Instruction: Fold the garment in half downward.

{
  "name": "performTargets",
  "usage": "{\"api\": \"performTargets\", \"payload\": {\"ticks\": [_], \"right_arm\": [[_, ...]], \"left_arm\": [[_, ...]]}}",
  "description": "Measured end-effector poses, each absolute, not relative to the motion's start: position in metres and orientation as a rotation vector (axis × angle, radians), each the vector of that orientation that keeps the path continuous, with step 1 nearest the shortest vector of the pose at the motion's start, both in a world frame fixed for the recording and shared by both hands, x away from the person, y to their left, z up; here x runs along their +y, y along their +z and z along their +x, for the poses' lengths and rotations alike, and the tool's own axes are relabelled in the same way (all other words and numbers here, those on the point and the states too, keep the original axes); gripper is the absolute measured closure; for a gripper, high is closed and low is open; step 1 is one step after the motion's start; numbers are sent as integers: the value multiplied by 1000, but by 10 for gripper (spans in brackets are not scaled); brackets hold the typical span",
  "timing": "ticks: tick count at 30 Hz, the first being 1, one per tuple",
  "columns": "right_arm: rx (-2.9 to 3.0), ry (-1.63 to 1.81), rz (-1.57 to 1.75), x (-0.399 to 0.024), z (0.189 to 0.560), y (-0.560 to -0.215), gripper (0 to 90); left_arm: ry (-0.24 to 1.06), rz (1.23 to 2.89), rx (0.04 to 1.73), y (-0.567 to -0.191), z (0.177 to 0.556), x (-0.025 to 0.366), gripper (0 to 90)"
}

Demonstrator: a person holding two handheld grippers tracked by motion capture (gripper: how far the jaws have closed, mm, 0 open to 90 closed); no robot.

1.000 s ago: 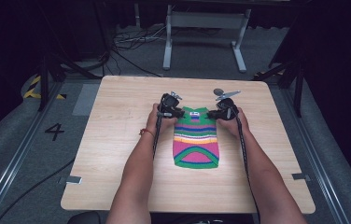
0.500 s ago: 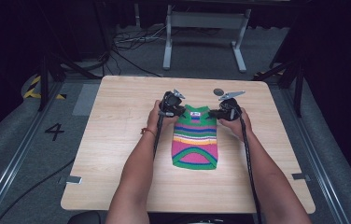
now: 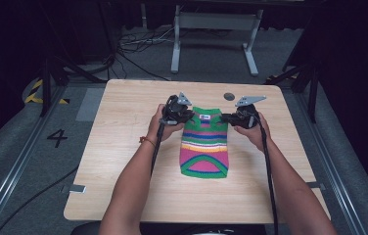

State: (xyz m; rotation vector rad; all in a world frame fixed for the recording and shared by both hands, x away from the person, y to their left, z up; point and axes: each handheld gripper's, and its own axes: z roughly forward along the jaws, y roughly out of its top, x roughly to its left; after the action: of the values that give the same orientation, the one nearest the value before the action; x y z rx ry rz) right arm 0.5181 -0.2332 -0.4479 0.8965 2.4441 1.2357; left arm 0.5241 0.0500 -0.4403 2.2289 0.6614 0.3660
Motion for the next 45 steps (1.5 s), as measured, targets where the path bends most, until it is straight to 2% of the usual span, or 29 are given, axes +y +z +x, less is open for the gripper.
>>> {"api": "performTargets", "payload": {"ticks": [15, 28, 40, 45], "right_arm": [[2489, 1308, 715, -237, 477, -437, 816], [2553, 1288, 590, -241, 437, -440, 819], [2659, 1238, 494, -241, 403, -456, 803], [2705, 1196, 480, -244, 389, -466, 779]], "left_arm": [[371, 2233, 479, -432, 479, 63, 828], [328, 2266, 377, -443, 442, 72, 822], [360, 2355, 301, -459, 408, 72, 781], [320, 2410, 272, -466, 390, 73, 745]]}}
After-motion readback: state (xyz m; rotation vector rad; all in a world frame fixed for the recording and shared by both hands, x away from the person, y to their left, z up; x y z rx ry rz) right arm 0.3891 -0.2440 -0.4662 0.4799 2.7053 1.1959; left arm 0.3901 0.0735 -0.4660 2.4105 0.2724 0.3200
